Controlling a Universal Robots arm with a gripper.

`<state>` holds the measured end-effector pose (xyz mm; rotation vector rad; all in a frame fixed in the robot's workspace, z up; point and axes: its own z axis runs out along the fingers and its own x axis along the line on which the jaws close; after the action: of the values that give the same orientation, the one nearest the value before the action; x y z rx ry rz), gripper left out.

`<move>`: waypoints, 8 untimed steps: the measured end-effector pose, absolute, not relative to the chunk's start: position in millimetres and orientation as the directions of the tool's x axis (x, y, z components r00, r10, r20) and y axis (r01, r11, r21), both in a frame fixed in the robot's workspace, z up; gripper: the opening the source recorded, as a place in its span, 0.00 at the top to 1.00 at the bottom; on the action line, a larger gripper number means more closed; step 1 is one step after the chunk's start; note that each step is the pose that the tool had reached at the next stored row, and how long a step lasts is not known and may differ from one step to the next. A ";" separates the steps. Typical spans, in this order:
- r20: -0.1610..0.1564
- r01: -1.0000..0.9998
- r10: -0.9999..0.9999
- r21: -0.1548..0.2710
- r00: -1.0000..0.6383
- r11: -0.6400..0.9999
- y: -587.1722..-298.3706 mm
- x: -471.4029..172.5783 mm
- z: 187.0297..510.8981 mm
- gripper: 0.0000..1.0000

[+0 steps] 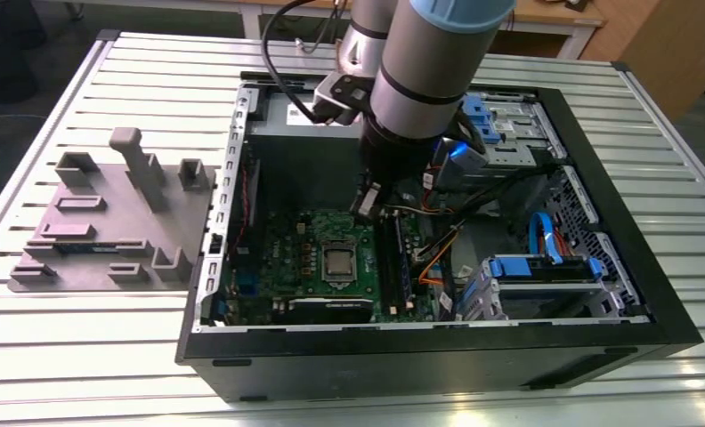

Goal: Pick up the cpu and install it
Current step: 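Install the first cpu locking lever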

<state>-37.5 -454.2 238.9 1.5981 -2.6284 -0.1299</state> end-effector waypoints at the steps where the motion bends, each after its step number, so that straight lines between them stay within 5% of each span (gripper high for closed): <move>1: 0.010 -0.885 -0.891 0.104 -0.455 0.453 -454.7 -37.5 238.9 0.90; 8: 0.010 -0.894 -0.899 0.104 -0.437 0.436 -462.1 -37.7 238.7 0.90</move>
<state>-37.7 -462.1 238.7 1.6304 -2.6075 -0.1288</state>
